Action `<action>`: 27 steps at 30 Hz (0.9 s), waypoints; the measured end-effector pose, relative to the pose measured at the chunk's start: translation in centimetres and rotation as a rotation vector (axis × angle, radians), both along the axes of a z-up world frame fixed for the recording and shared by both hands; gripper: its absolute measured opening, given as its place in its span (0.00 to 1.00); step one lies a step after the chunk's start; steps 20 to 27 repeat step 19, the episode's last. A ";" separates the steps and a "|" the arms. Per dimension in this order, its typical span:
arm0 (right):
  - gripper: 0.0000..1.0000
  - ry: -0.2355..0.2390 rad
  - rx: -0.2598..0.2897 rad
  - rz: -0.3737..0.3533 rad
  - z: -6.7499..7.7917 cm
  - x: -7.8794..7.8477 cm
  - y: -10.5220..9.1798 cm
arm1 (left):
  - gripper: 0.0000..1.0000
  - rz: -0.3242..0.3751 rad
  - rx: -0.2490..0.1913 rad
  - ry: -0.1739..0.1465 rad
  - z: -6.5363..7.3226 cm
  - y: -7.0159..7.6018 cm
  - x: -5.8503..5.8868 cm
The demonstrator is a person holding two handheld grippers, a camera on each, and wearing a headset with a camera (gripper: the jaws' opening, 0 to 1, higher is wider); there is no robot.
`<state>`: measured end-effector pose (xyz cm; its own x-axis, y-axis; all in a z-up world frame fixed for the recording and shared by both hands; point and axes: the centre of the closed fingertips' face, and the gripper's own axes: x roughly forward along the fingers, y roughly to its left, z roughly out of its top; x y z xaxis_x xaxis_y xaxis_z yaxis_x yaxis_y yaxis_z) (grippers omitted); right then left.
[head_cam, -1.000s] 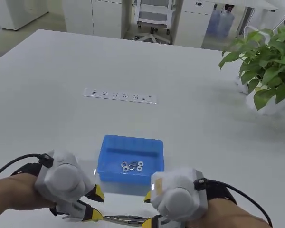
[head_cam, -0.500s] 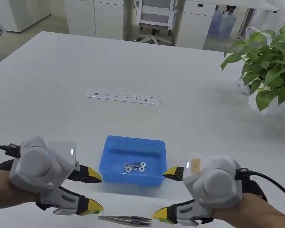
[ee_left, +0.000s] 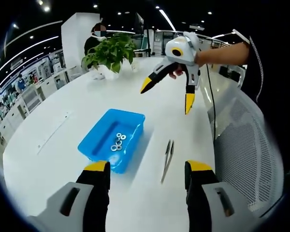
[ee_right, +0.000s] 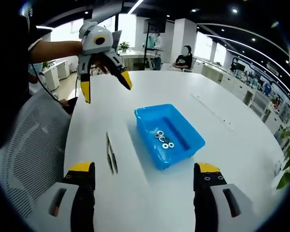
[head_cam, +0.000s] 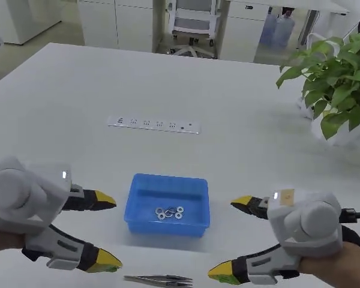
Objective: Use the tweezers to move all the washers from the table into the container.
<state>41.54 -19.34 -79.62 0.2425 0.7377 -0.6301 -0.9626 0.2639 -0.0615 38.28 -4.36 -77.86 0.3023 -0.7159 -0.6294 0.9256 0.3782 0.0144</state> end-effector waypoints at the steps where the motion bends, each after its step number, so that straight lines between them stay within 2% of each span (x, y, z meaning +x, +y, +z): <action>1: 0.89 0.003 0.008 -0.004 0.1 0.0 -0.1 | 0.72 0.004 -0.003 0.000 0.1 0.0 0.0; 5: 0.96 0.004 0.029 -0.021 0.6 0.1 -0.9 | 0.81 0.021 -0.024 -0.005 0.6 0.1 0.1; 8: 0.99 0.009 0.037 -0.030 0.8 0.1 -1.3 | 0.87 0.029 -0.036 0.007 0.7 0.2 -0.1; 10: 1.00 0.014 0.042 -0.039 0.8 0.2 -1.7 | 0.91 0.043 -0.039 0.021 0.6 0.4 -0.1; 16: 1.00 0.022 0.031 -0.041 0.6 0.0 -2.5 | 0.99 0.067 -0.070 0.010 1.4 0.6 0.2; 27: 1.00 0.023 0.028 -0.046 0.5 0.1 -2.8 | 0.99 0.071 -0.073 0.010 1.5 0.6 0.2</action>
